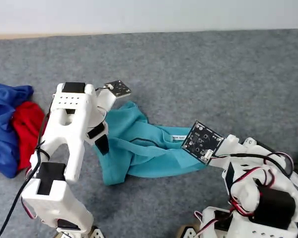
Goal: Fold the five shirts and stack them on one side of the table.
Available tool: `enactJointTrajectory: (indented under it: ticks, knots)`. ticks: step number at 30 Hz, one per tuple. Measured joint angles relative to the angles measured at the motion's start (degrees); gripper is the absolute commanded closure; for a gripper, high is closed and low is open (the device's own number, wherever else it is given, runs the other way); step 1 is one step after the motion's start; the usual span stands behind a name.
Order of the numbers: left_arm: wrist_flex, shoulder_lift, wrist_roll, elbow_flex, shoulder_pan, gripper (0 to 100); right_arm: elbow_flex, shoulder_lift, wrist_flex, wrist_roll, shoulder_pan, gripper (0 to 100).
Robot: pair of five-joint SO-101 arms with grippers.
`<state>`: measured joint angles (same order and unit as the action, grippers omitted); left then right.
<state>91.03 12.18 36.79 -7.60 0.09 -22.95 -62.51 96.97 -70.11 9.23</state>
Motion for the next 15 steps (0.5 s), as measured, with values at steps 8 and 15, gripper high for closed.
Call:
enactJointTrajectory:
  ticks: [8, 15]
  knots:
    - [0.0, 0.0, 0.0, 0.0, 2.4, 79, 0.0, 0.0, 0.0, 0.0, 0.0, 98.9]
    - [-0.7, 4.1, 0.0, 0.0, 3.1, 83, 0.0, 0.0, 0.0, 0.0, 0.0, 98.9]
